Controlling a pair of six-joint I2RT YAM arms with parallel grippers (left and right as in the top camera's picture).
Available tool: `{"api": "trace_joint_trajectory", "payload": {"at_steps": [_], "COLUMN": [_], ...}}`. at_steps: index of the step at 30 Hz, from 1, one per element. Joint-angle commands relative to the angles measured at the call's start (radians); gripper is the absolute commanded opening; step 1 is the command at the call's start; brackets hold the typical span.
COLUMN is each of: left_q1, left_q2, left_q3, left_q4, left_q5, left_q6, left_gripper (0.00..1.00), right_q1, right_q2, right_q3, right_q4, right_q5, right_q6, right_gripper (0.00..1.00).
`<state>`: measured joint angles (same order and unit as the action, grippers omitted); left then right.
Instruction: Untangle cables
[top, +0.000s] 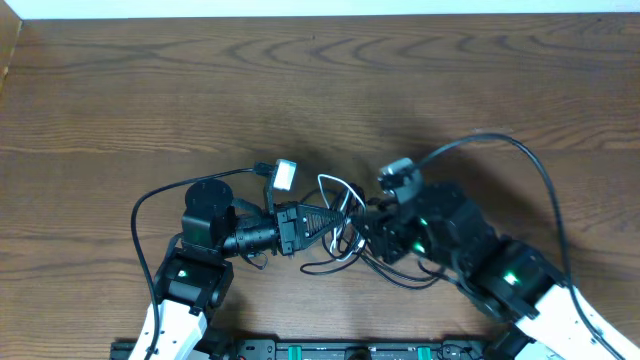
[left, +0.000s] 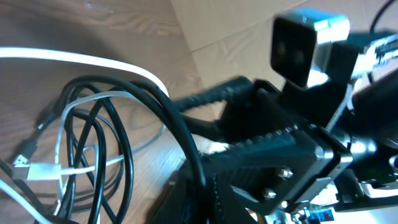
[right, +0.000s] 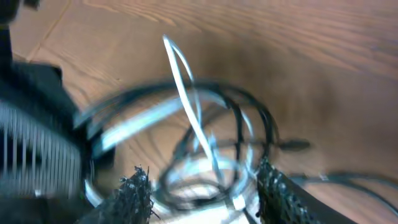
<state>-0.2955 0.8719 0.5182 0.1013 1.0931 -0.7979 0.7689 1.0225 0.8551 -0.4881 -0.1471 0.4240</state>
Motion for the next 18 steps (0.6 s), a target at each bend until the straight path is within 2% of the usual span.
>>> {"api": "trace_joint_trajectory", "payload": {"at_steps": [1,4,5,11,18], "left_q1": [0.002,0.002,0.002,0.002,0.002], "left_q2": [-0.002,-0.002,-0.001,0.0,0.026], "left_q3": [0.008,0.008,0.008,0.008,0.008], "left_q4": [0.01,0.017,0.016,0.016,0.013], "left_q5": [0.041,0.08,0.09,0.093,0.066], "left_q6": [-0.024,-0.023,-0.018,0.162,0.216], "left_gripper": [0.08,0.08,0.08,0.08,0.08], "right_q1": [-0.002,-0.003,-0.003,-0.008,-0.029], "right_q2": [0.06,0.113,0.125,0.085,-0.122], "right_q3": [0.007,0.007,0.007,0.009,0.009], "right_q4": [0.054,0.079,0.077,0.049,-0.075], "right_q5": [-0.039,-0.008,0.003,0.034,0.21], "right_q6": [-0.01,-0.01,-0.01,-0.01,-0.01], "right_gripper": [0.42,0.07,0.01,0.01,0.01]}}
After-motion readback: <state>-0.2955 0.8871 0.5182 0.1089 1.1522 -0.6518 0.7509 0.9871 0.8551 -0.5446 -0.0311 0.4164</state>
